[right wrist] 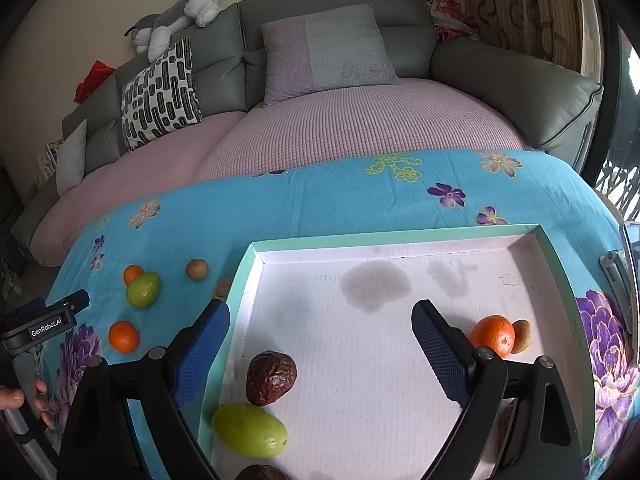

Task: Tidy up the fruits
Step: 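Move both open tools back toward the remaining fruits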

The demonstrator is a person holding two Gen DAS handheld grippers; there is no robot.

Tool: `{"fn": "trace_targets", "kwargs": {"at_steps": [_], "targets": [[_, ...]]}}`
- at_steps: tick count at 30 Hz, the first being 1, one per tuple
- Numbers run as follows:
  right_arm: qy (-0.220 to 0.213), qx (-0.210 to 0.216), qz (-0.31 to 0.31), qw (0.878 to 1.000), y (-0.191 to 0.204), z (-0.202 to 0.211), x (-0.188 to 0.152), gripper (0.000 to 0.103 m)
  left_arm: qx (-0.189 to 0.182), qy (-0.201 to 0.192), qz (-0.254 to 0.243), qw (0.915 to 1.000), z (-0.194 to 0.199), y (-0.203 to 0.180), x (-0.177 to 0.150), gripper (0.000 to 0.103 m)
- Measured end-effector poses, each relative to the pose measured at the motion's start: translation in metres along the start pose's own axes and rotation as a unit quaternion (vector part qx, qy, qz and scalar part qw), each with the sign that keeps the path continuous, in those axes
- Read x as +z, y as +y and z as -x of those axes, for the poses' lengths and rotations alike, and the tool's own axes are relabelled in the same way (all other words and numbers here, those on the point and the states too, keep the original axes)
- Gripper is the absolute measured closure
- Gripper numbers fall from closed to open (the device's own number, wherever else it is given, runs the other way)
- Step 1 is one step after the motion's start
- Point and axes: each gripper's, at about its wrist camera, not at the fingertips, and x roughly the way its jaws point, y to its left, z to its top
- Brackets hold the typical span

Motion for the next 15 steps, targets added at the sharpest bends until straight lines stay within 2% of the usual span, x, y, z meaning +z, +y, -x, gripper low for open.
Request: {"fn": "trace_targets", "kwargs": {"at_steps": [7,11,15], "targets": [[-0.018,0.052,0.036,0.998,0.039,0.003,0.004,0.010,-0.019,-0.005,0.058,0.9981,0.000,0.040,0.004,0.000],[-0.021,0.068,0.054,0.996,0.059,0.003,0.003,0.010,-0.064,0.001,0.087,0.9941,-0.001,0.053,0.005,0.000],[-0.023,0.086,0.068,0.994,0.079,0.001,0.000,0.010,-0.078,0.007,0.085,0.9932,-0.006,0.051,0.007,0.000]]}}
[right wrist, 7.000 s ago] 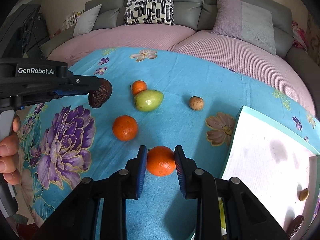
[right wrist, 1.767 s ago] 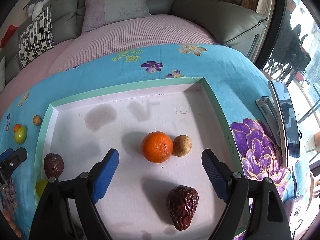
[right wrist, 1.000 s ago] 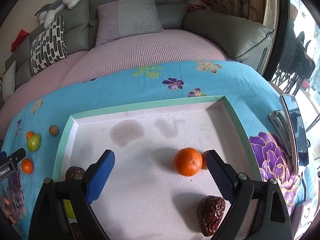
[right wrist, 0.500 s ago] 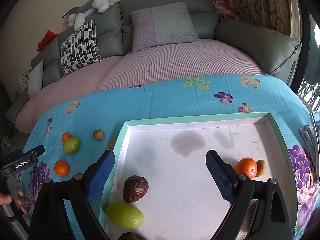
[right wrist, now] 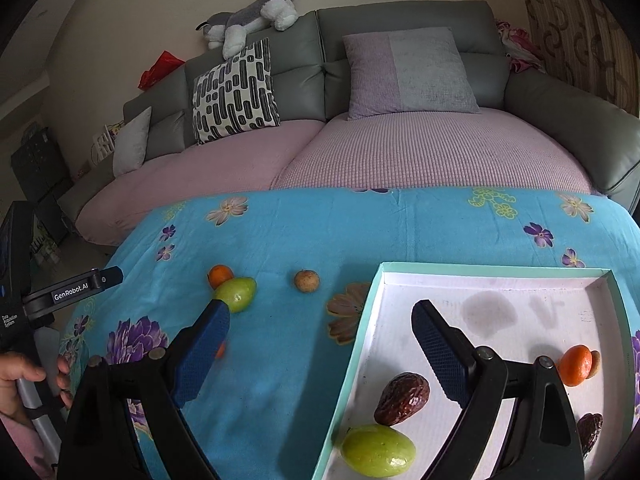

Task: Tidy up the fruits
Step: 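Move both open tools back toward the remaining fruits, then grasp a tangerine with the right tool while the left tool grasps the green pear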

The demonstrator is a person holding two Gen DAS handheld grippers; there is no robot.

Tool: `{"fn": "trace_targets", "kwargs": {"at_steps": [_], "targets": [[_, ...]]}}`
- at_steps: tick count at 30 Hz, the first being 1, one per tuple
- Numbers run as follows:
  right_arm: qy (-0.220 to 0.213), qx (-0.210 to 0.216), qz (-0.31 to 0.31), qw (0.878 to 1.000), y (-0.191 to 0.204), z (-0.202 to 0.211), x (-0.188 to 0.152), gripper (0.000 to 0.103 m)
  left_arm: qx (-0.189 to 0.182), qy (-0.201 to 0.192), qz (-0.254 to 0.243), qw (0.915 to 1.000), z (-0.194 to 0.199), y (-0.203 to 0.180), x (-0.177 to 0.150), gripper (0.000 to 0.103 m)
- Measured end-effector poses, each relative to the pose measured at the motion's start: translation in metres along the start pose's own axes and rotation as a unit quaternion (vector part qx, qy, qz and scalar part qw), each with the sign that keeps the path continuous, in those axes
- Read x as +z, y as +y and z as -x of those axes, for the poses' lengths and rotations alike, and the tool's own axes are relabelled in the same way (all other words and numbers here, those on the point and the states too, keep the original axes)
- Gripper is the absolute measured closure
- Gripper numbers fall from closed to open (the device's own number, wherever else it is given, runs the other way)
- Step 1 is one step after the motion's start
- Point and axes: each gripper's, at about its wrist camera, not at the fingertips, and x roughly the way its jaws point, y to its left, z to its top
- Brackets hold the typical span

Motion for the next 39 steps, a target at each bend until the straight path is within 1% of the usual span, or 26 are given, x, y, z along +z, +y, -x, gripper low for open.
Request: {"fn": "trace_targets", "kwargs": {"at_steps": [4,8,12,15,16,17,19,25,27,28,32,33,34,35,37,39], "targets": [[0.007,0.002,0.025,1.000,0.019,-0.008,-0.003,0.010,-0.014,0.014,-0.007,0.9998,-0.008,-0.005,0.001,0.000],[0.022,0.013,0.039,0.999,0.036,-0.019,-0.007,0.010,-0.012,0.028,-0.015,0.9994,-0.017,-0.008,0.001,0.000],[0.043,0.019,0.066,0.997,0.056,-0.034,-0.011,0.011,-0.017,0.062,-0.007,0.9979,-0.032,-0.005,-0.001,0.000],[0.061,0.022,0.086,0.994,0.071,-0.049,-0.015,0.012,-0.014,0.078,-0.005,0.9968,-0.039,-0.002,-0.004,0.000],[0.069,0.026,0.091,0.993,0.075,-0.054,-0.017,0.015,-0.014,0.082,-0.003,0.9966,-0.040,-0.001,-0.005,0.000],[0.077,0.028,0.096,0.992,0.079,-0.059,-0.019,0.020,-0.015,0.085,-0.002,0.9963,-0.042,0.000,-0.005,0.000],[0.092,0.031,0.107,0.989,0.086,-0.070,-0.023,0.025,-0.017,0.091,0.002,0.9957,-0.045,0.002,-0.006,0.000],[0.127,0.038,0.128,0.983,0.100,-0.092,-0.035,0.027,-0.024,0.104,0.006,0.9943,-0.051,0.004,-0.008,0.000],[0.136,0.038,0.135,0.981,0.102,-0.098,-0.039,0.029,-0.025,0.106,0.005,0.9941,-0.052,0.004,-0.008,0.000],[0.140,0.039,0.137,0.980,0.103,-0.100,-0.041,0.031,-0.026,0.107,0.005,0.9939,-0.052,0.005,-0.008,0.000],[0.144,0.042,0.136,0.979,0.107,-0.106,-0.043,0.033,-0.029,0.111,0.010,0.9934,-0.053,0.008,-0.008,0.000],[0.144,0.045,0.136,0.979,0.108,-0.107,-0.043,0.035,-0.029,0.111,0.012,0.9934,-0.053,0.009,-0.007,0.000],[0.146,0.046,0.136,0.979,0.110,-0.110,-0.043,0.043,-0.029,0.110,0.013,0.9934,-0.054,0.010,-0.007,0.000],[0.147,0.044,0.137,0.979,0.112,-0.110,-0.043,0.048,-0.029,0.110,0.014,0.9934,-0.053,0.011,-0.007,0.000],[0.148,0.040,0.138,0.978,0.114,-0.113,-0.044,0.050,-0.029,0.111,0.016,0.9933,-0.053,0.012,-0.007,0.000],[0.148,0.039,0.135,0.979,0.113,-0.114,-0.043,0.055,-0.029,0.113,0.015,0.9930,-0.054,0.011,-0.007,0.000]]}}
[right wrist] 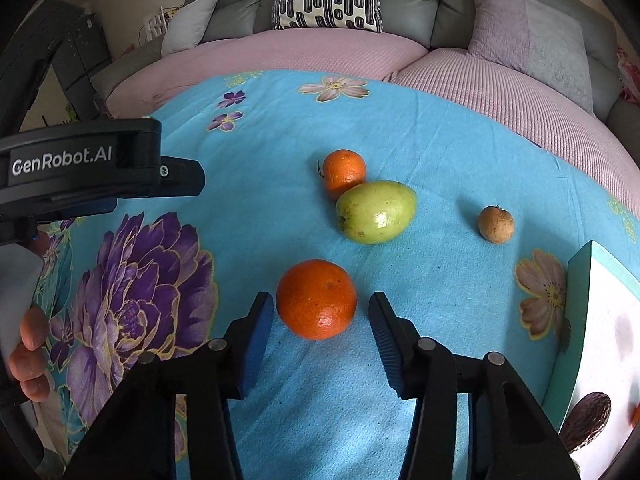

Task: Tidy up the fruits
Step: 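Grasp a tangerine with the right tool while the left tool grasps the green pear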

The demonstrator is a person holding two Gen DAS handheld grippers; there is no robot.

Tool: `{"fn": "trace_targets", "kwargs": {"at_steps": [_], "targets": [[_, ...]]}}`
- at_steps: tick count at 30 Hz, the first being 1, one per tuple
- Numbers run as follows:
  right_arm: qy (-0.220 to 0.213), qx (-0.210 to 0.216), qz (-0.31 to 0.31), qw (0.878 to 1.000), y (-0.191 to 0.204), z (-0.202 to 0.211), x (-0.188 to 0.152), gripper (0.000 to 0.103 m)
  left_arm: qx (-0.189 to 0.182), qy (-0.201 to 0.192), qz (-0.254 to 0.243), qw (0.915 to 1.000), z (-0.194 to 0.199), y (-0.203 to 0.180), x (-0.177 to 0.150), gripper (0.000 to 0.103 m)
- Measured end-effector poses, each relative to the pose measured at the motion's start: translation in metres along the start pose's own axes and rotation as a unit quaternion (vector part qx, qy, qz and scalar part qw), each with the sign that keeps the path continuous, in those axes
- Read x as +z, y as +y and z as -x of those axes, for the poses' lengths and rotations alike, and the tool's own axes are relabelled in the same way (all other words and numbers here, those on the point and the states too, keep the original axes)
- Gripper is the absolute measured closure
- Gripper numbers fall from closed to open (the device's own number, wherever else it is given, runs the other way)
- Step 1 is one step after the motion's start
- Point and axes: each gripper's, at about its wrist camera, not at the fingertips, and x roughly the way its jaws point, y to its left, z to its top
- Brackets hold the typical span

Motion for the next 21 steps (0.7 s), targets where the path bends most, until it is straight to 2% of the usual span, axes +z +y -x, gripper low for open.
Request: {"fn": "trace_targets", "kwargs": {"at_steps": [2,7,11,15,21], "targets": [[-0.002,0.006,-0.007,1.000,-0.002,0.001,0.001,0.063,0.000,0.001,-0.002,1.0000,0.000,-0.001,0.000,0.000],[-0.002,0.017,-0.018,1.000,-0.009,0.004,0.002,0.063,-0.004,0.000,-0.004,1.0000,0.001,-0.006,0.000,0.000],[-0.011,0.010,-0.023,1.000,-0.018,0.015,0.002,0.064,-0.016,-0.001,-0.001,0.9999,0.002,-0.010,-0.001,0.000],[-0.027,-0.011,-0.032,0.999,-0.032,0.035,0.001,0.064,-0.019,0.004,-0.008,0.9998,0.000,-0.019,-0.003,0.001],[-0.048,-0.059,-0.050,0.996,-0.066,0.064,-0.004,0.064,-0.054,0.012,-0.005,0.9984,0.000,-0.038,-0.003,0.004]]}}
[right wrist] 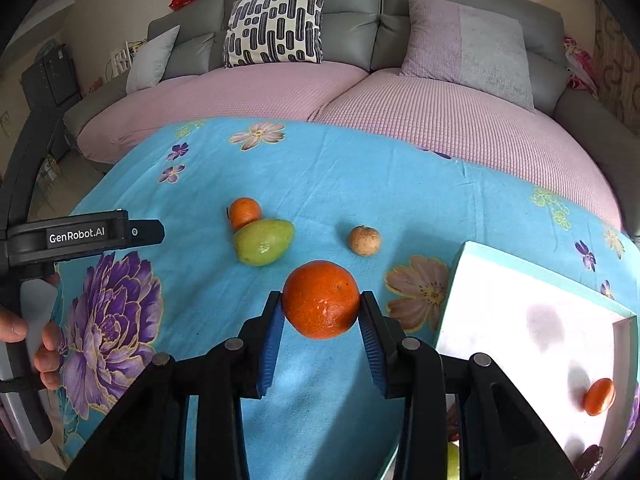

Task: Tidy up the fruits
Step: 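Grasp a tangerine with the right tool while the left tool grasps the green pear, then carry the green pear and the tangerine over the white tray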

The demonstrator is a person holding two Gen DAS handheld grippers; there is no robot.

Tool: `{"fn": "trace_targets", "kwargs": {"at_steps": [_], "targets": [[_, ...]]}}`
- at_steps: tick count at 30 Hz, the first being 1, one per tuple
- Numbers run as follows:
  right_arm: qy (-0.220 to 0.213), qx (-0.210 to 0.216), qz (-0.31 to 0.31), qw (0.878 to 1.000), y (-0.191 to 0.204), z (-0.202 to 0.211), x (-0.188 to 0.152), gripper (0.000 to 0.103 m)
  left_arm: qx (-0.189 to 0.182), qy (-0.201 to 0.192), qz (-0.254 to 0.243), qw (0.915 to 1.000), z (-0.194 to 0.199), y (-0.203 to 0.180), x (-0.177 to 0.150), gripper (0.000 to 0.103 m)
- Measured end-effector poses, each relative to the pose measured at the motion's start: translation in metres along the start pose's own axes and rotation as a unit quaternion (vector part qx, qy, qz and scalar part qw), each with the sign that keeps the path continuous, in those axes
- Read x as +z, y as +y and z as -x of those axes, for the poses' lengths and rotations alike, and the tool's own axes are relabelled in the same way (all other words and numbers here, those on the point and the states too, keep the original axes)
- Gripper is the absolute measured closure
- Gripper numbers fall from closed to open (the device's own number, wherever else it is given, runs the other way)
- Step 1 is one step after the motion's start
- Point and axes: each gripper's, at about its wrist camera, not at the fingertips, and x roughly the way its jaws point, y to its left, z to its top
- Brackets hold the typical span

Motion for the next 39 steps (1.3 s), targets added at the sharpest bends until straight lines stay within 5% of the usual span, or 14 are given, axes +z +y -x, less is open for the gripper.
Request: {"fn": "trace_targets", "kwargs": {"at_steps": [7,9,15,19,29,39], "targets": [[-0.007,-0.039,-0.063,0.997,-0.057,0.025,-0.007,0.064,-0.053,0.026,0.000,0.9983,-0.015,-0.030,-0.001,0.011],[-0.009,-0.052,-0.075,0.996,-0.069,0.031,-0.009,0.063,-0.064,0.030,-0.004,0.9975,-0.021,-0.040,-0.001,0.021],[-0.012,-0.060,-0.128,0.990,-0.096,0.050,-0.024,0.064,-0.066,0.036,-0.020,0.9970,-0.037,-0.064,-0.002,0.025],[-0.009,-0.062,-0.153,0.986,-0.111,0.050,-0.029,0.064,-0.071,0.046,-0.027,0.9960,-0.045,-0.072,-0.005,0.037],[-0.011,-0.059,-0.171,0.983,-0.122,0.051,-0.031,0.063,-0.097,0.053,-0.001,0.9939,-0.057,-0.069,-0.007,0.055],[-0.003,-0.050,-0.166,0.985,-0.117,0.045,-0.031,0.063,-0.082,0.045,-0.004,0.9956,-0.053,-0.074,-0.012,0.056]]}}
